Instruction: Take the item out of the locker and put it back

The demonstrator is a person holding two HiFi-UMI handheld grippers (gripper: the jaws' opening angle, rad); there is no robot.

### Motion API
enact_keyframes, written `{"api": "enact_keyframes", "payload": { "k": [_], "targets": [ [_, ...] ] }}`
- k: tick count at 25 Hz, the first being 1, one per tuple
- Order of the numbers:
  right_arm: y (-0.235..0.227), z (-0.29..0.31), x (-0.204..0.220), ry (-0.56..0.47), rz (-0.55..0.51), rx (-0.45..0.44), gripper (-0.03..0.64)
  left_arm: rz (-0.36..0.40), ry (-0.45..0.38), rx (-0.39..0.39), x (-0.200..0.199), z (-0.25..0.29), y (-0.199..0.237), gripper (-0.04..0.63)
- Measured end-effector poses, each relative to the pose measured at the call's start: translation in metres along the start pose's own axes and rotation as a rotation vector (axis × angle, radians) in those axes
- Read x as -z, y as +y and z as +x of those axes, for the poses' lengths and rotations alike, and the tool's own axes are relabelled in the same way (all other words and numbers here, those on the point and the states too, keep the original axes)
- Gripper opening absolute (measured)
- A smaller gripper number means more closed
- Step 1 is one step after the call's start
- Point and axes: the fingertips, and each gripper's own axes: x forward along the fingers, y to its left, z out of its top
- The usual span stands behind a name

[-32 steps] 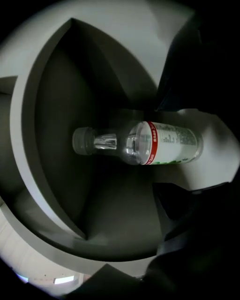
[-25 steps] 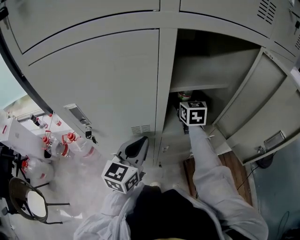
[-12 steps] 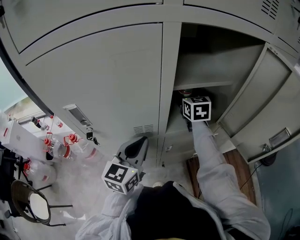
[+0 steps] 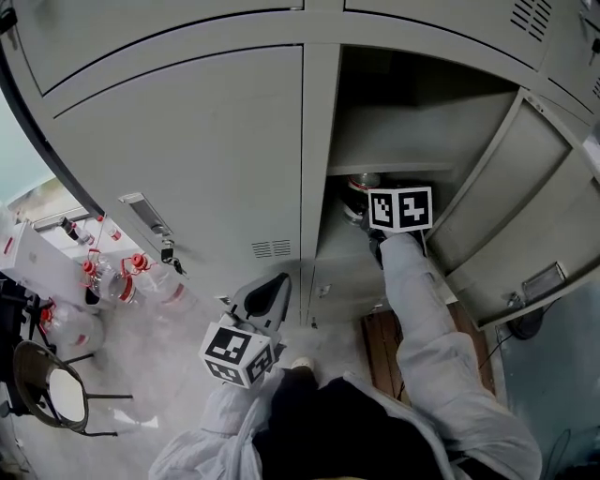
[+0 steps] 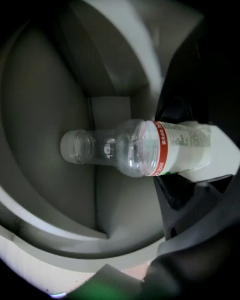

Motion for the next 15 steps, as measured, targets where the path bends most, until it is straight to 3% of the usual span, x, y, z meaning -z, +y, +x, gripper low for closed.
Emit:
{"api": "enact_keyframes", "payload": {
  "k": [10,15],
  "targets": [
    [0.015,-0.038,0.033,0.192,0.028,-0.133,0.307,-0.023,-0.013,-0.014,0.002,0.0,-0.038,0.009],
    [0.022,-0.053,0.044,0.237,0.046,-0.185,0.307,-0.03,-0.015,-0.022,0.005,-0.002,-0.051,0.009]
  ]
}}
